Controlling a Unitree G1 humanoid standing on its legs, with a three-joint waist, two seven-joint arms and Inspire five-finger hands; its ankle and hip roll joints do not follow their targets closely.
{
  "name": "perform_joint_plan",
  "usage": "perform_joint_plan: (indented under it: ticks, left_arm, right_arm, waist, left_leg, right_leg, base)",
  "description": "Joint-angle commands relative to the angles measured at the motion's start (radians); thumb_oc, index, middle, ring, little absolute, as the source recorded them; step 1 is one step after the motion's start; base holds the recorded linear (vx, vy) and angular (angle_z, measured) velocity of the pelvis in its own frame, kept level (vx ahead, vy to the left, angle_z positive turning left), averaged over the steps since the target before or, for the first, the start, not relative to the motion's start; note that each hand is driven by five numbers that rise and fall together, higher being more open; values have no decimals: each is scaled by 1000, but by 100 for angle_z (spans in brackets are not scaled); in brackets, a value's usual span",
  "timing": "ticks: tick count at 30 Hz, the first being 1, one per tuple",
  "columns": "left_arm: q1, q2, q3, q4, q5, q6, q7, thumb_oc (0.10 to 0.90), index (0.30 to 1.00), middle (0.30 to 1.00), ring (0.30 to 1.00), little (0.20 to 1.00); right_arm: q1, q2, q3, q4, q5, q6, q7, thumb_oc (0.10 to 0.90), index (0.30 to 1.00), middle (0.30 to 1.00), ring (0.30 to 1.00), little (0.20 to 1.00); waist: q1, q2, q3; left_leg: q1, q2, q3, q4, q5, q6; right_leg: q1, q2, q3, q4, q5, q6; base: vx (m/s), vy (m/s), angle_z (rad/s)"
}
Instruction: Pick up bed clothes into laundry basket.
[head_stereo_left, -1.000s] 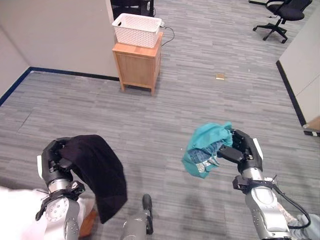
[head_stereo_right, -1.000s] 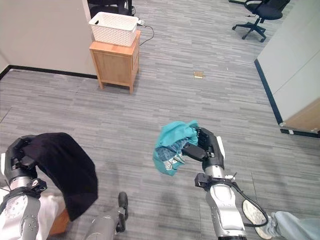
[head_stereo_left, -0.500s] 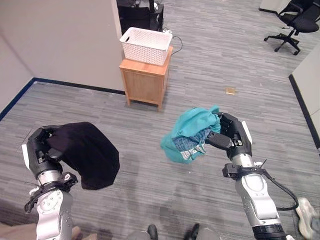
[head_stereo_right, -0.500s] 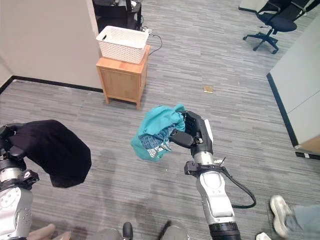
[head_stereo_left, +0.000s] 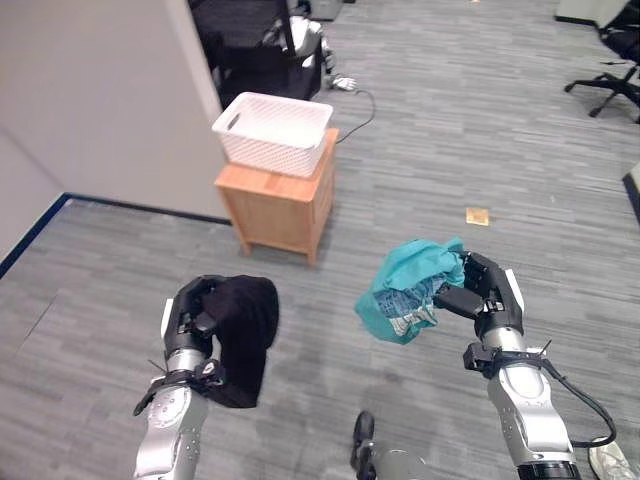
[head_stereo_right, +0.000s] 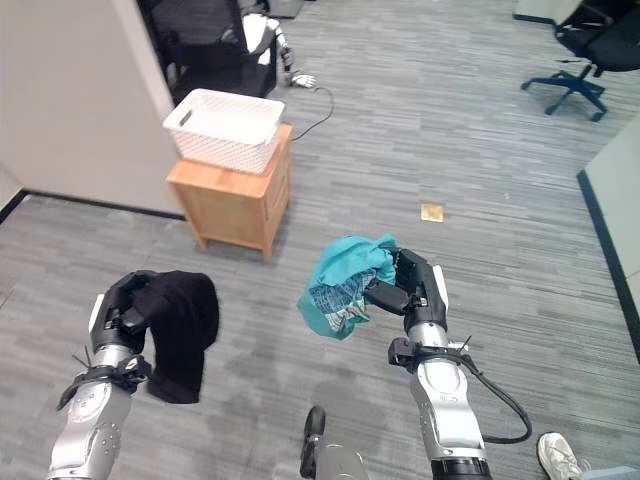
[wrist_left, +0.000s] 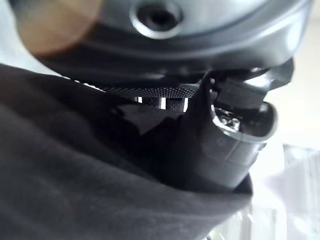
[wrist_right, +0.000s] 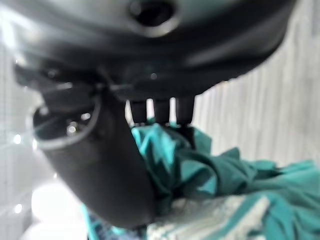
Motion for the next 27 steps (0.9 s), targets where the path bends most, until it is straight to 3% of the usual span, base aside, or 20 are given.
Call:
perform_joint_plan:
  ticks: [1, 2, 4, 5, 6, 8, 9, 12, 15, 16, 17, 20, 21, 24, 27]
  left_arm:
    - [-70, 117, 43, -134, -22, -121, 4, 400, 300, 300, 300, 300]
    - [-84, 115, 21, -131, -40, -116, -10, 400, 300, 300, 300, 300]
    - [-85, 108, 4, -123, -32, -110, -15, 400, 300, 300, 300, 300]
    - [-86, 94, -9, -111, -34, -108, -12, 400, 300, 300, 300, 300]
    - [-87, 94, -10, -110, -33, -108, -12, 400, 300, 300, 300, 300]
    - [-86, 88, -18, -107, -33, -109, -14, 400, 300, 300, 300, 300]
    - [-76, 89, -20, -120, -23, -112, -21, 400, 300, 300, 300, 300]
    - [-58, 91, -11, -130, -26, -112, -28, 400, 300, 300, 300, 300]
    - [-51, 109, 2, -147, -32, -117, -34, 400, 300, 300, 300, 300]
    - [-74, 128, -2, -155, -27, -121, -28, 400, 300, 300, 300, 300]
    - [-76, 129, -2, -154, -26, -122, -28, 400, 300, 300, 300, 300]
    - [-98, 159, -12, -182, -37, -124, -28, 400, 300, 300, 300, 300]
    - [-114, 165, -26, -186, -41, -128, -26, 400, 300, 300, 300, 300]
    - [-131, 169, -51, -199, -60, -127, -32, 400, 300, 300, 300, 300]
    - [-135, 173, -74, -218, -58, -115, -44, 400, 300, 300, 300, 300]
  right_arm:
    - [-76, -37, -42, -116, 30, -141, -33, 400, 300, 300, 300, 300]
    - [-77, -46, -45, -122, 23, -134, -34, 400, 300, 300, 300, 300]
    - [-69, -38, -51, -130, 26, -141, -30, 400, 300, 300, 300, 300]
    - [-52, -36, -52, -132, 15, -139, -28, 400, 300, 300, 300, 300]
    - [-51, -36, -53, -133, 15, -139, -28, 400, 300, 300, 300, 300]
    - [-46, -38, -48, -129, 6, -139, -25, 400, 300, 300, 300, 300]
    - [-58, -49, -32, -112, -8, -134, -18, 400, 300, 300, 300, 300]
    - [-60, -52, -27, -108, -9, -131, -11, 400, 300, 300, 300, 300]
    - [-54, -42, -29, -118, -10, -129, -5, 400, 300, 300, 300, 300]
    - [-65, -35, -25, -113, -14, -133, -15, 400, 300, 300, 300, 300]
    - [-66, -34, -26, -112, -14, -134, -15, 400, 300, 300, 300, 300]
    - [-67, -13, -19, -111, -21, -127, -12, 400, 300, 300, 300, 300]
    - [-74, -6, -4, -111, -34, -125, -12, 400, 300, 300, 300, 300]
    - [-70, -4, 4, -120, -52, -112, 4, 400, 300, 300, 300, 300]
    - [-52, 10, 11, -118, -52, -102, 11, 400, 300, 300, 300, 300]
  waist:
    - [1, -39, -62]
    - [21, -43, -54]
    - [31, -36, -56]
    - [41, -24, -63]
    - [40, -25, -64]
    - [46, -20, -67]
    - [68, -1, -75]
    - [68, 1, -80]
    - [82, -10, -97]
    - [88, -21, -104]
    - [90, -23, -103]
    - [86, -33, -101]
    - [88, -39, -100]
    - [62, -25, -79]
    - [37, -5, -61]
  left_leg:
    - [37, 50, 117, -227, 39, 10]
    - [-12, 84, 151, -328, 31, -1]
    - [-43, 73, 149, -476, 30, -11]
    - [-63, 49, 120, -682, 49, -21]
    - [-58, 43, 123, -699, 61, -18]
    - [-55, 28, 95, -783, 90, -27]
    - [-72, 19, 9, -920, 163, -62]
    - [-60, 26, 20, -941, 187, -74]
    - [-68, 19, 42, -859, 141, -64]
    - [-87, -12, 20, -795, 75, -33]
    - [-92, -14, 22, -786, 68, -30]
    - [-67, -61, 44, -774, 9, 27]
    - [-51, -99, 49, -786, -8, 59]
    - [19, -153, 48, -833, -38, 113]
    - [75, -168, 38, -862, -64, 135]
  right_leg:
    - [157, -86, -21, -149, 28, 168]
    - [209, -95, -30, -171, 7, 180]
    - [234, -97, -33, -172, -10, 193]
    - [264, -103, -35, -173, -33, 210]
    - [262, -106, -37, -173, -31, 210]
    - [281, -105, -34, -171, -42, 215]
    - [325, -103, -10, -166, -68, 229]
    - [355, -109, 2, -159, -84, 233]
    - [389, -139, 17, -152, -104, 249]
    - [387, -183, 32, -112, -97, 269]
    - [384, -187, 34, -107, -99, 272]
    - [304, -255, 64, 72, -4, 298]
    - [241, -281, 106, 172, 49, 310]
    - [130, -298, 152, 380, 182, 309]
    - [43, -276, 141, 435, 158, 301]
  base:
    - [304, -72, -14]
    - [377, 11, -12]
    - [466, 114, -14]
    - [326, 152, -17]
    - [378, 165, -25]
    - [317, 142, -26]
    - [363, 178, -28]
    - [337, 175, -52]
    - [337, 234, -13]
    - [289, 279, -28]
    - [255, 297, -43]
    - [180, 330, -1]
    - [164, 372, -2]
    - [147, 353, 20]
    - [233, 271, 23]
